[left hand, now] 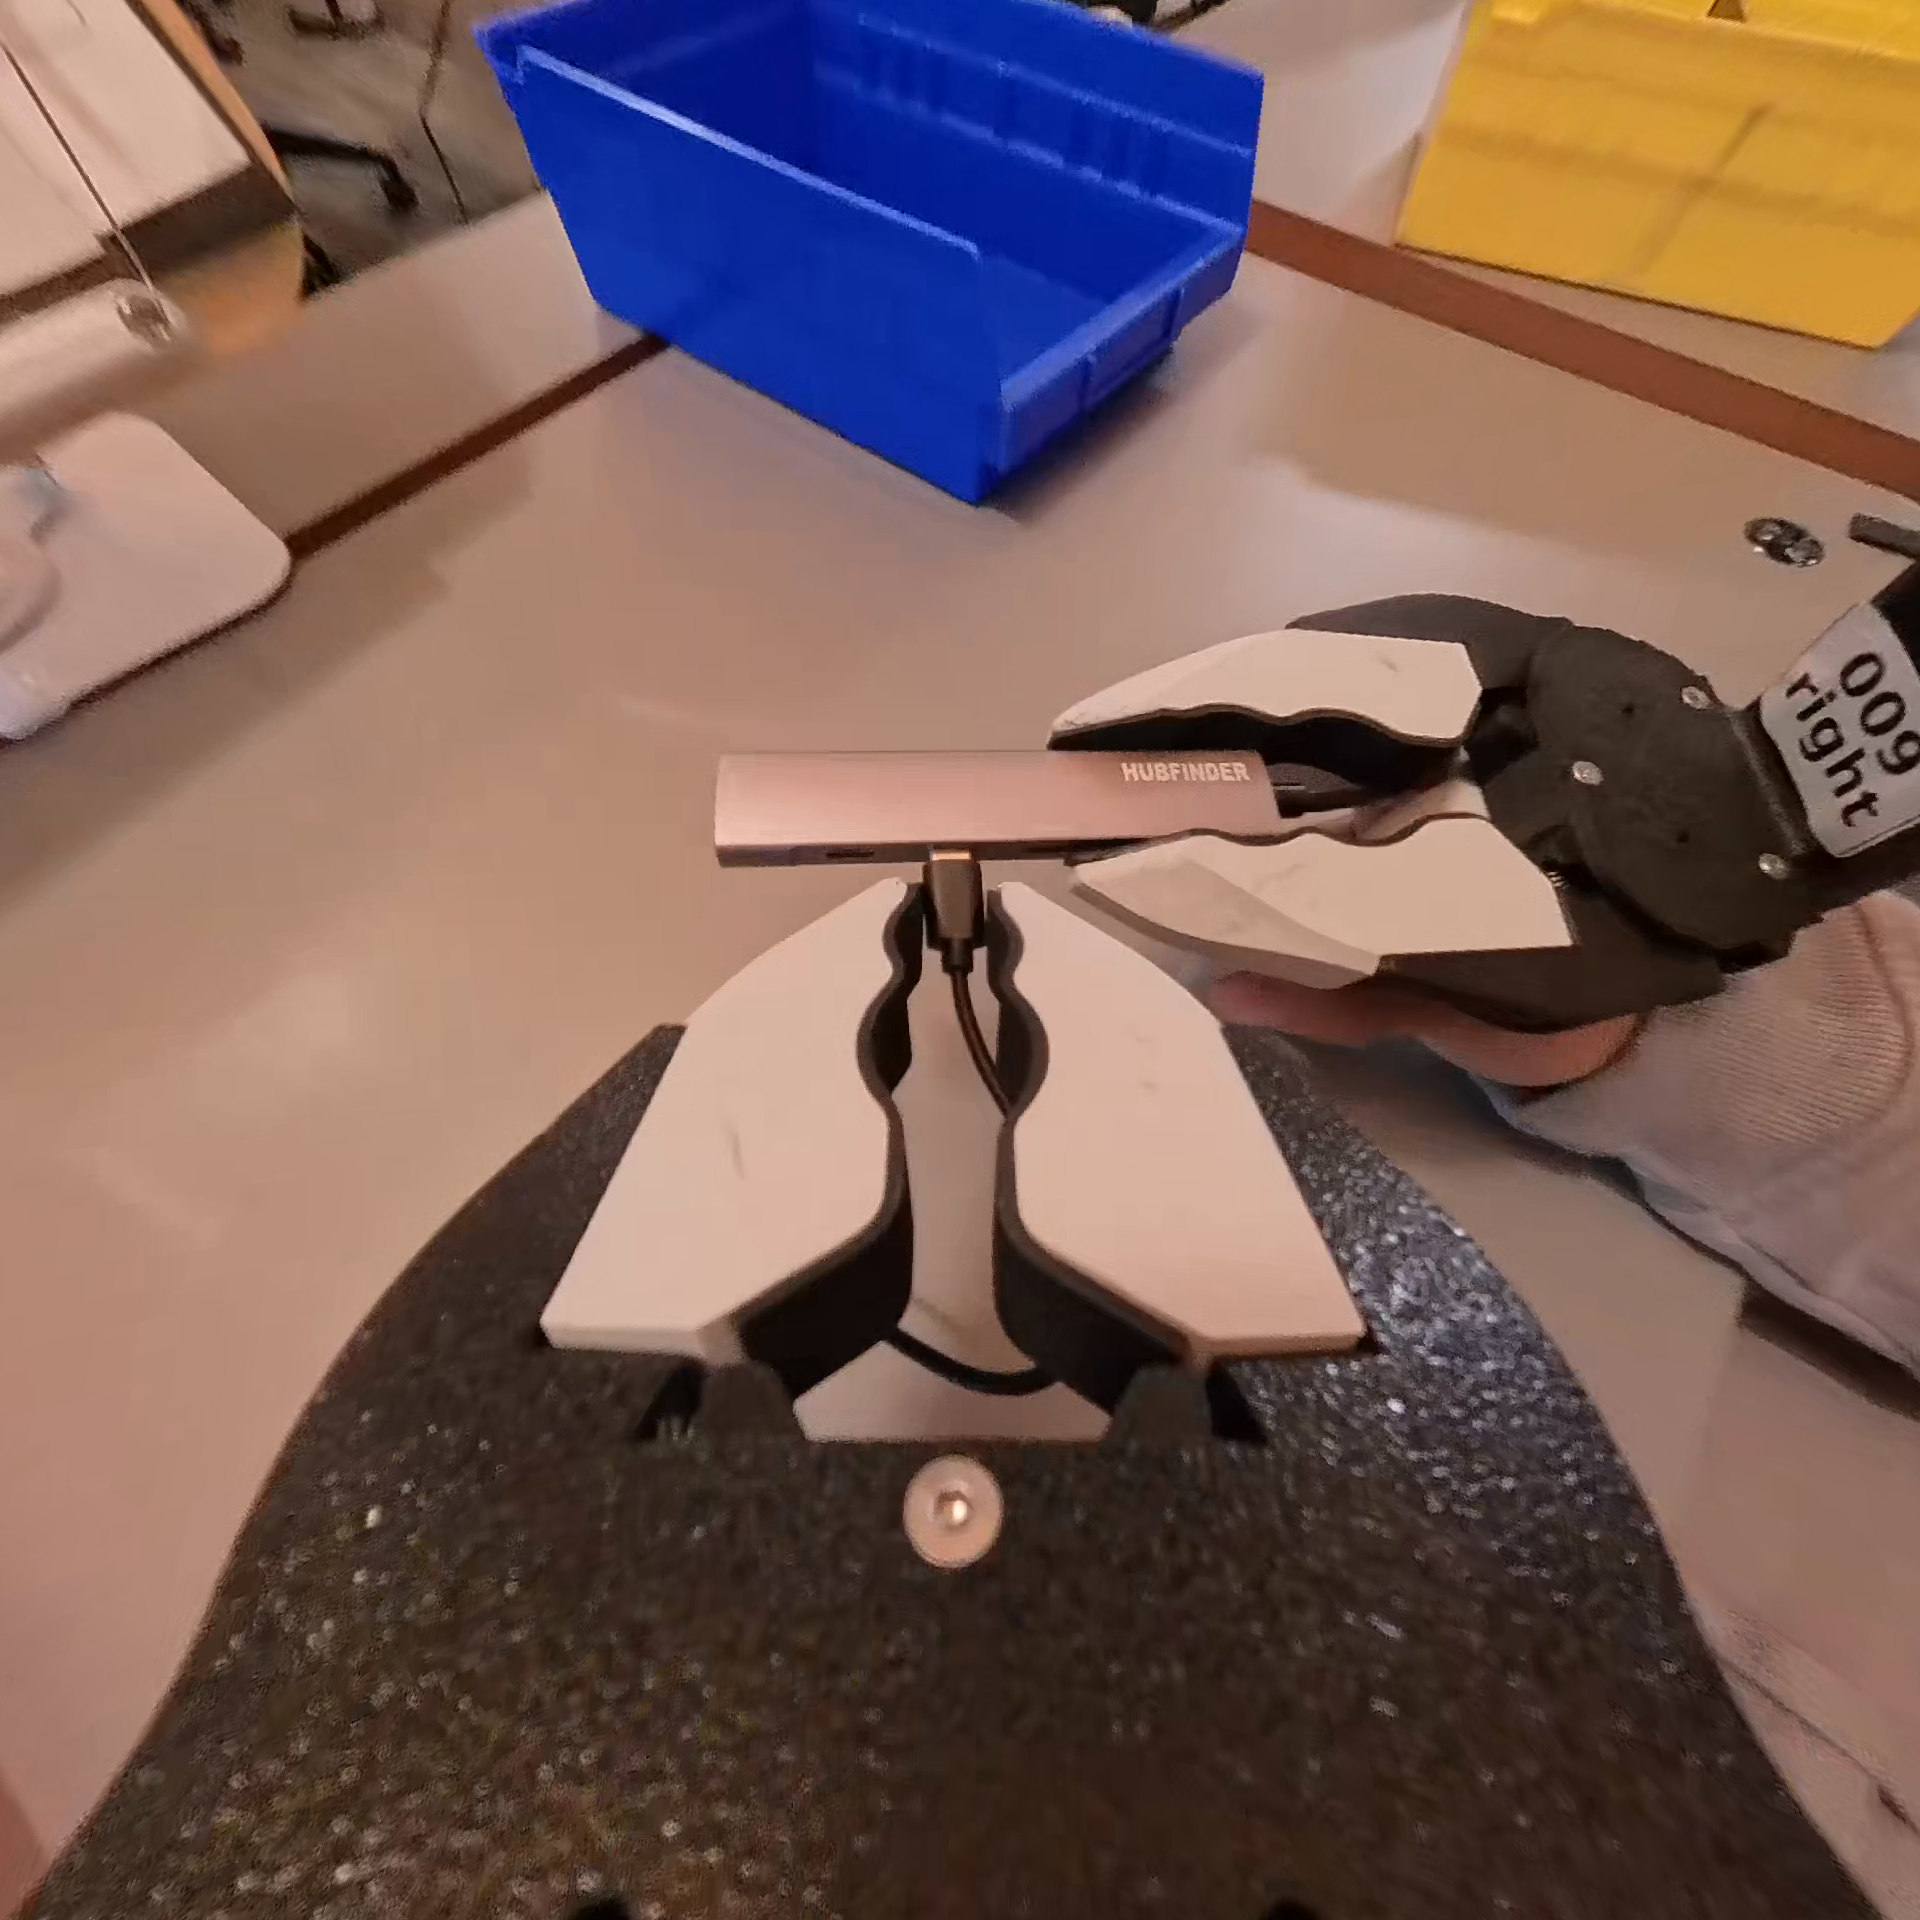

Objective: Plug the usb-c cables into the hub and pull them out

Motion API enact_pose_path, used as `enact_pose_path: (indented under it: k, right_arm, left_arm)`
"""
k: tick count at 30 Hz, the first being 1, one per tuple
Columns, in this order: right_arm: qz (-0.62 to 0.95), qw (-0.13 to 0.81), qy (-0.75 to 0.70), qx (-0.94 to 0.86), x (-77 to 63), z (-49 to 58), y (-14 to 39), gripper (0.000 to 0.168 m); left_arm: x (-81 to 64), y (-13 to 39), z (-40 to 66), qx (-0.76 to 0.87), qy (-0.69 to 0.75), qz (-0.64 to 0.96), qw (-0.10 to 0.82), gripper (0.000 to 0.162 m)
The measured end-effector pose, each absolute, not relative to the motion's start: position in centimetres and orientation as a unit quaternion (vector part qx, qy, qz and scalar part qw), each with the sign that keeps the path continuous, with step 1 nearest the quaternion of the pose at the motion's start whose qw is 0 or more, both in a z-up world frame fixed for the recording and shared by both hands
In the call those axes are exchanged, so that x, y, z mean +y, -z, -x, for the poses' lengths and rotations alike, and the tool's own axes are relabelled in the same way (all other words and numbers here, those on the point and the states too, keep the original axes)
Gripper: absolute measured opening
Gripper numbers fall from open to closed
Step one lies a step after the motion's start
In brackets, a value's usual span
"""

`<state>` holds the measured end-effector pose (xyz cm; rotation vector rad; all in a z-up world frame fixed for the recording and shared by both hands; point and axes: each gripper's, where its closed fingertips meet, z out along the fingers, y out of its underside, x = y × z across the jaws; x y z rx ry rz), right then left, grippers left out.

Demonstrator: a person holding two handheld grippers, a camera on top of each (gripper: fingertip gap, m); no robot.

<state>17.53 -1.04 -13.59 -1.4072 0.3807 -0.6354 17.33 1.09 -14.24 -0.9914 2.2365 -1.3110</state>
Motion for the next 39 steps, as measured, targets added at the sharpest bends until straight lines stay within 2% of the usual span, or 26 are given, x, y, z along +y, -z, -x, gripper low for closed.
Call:
enact_pose_path:
  k: [1, 3, 7, 14, 22, 27, 32, 39]
  right_arm:
    - [0.630, 0.700, 0.287, 0.176, -1.2, -17.7, 13.6, 0.025]
    - [0.627, 0.701, 0.286, 0.183, -1.3, -17.8, 13.5, 0.025]
    - [0.621, 0.709, 0.278, 0.186, -1.5, -17.9, 13.4, 0.025]
    - [0.618, 0.712, 0.276, 0.184, -1.6, -17.8, 13.3, 0.025]
    - [0.636, 0.700, 0.276, 0.172, -0.9, -17.6, 13.7, 0.026]
    - [0.653, 0.679, 0.296, 0.161, -0.4, -17.5, 14.1, 0.027]
    - [0.661, 0.666, 0.309, 0.152, 0.0, -17.4, 14.4, 0.027]
    - [0.656, 0.681, 0.283, 0.159, -0.4, -17.5, 14.2, 0.026]
  left_arm:
    - [1.0, 14.3, -17.4, 0.793, 0.464, 0.344, 0.195, 0.012]
    - [0.9, 14.4, -17.3, 0.796, 0.457, 0.331, 0.221, 0.019]
    - [1.2, 14.3, -17.3, 0.791, 0.447, 0.314, 0.275, 0.016]
    - [1.1, 14.6, -17.4, 0.776, 0.469, 0.333, 0.259, 0.007]
    - [1.9, 14.6, -17.5, 0.800, 0.411, 0.303, 0.315, 0.006]
    - [2.3, 14.8, -17.4, 0.806, 0.402, 0.316, 0.299, 0.006]
    - [2.8, 16.0, -17.7, 0.833, 0.342, 0.291, 0.322, 0.006]
    - [2.2, 15.2, -17.6, 0.800, 0.423, 0.292, 0.309, 0.006]
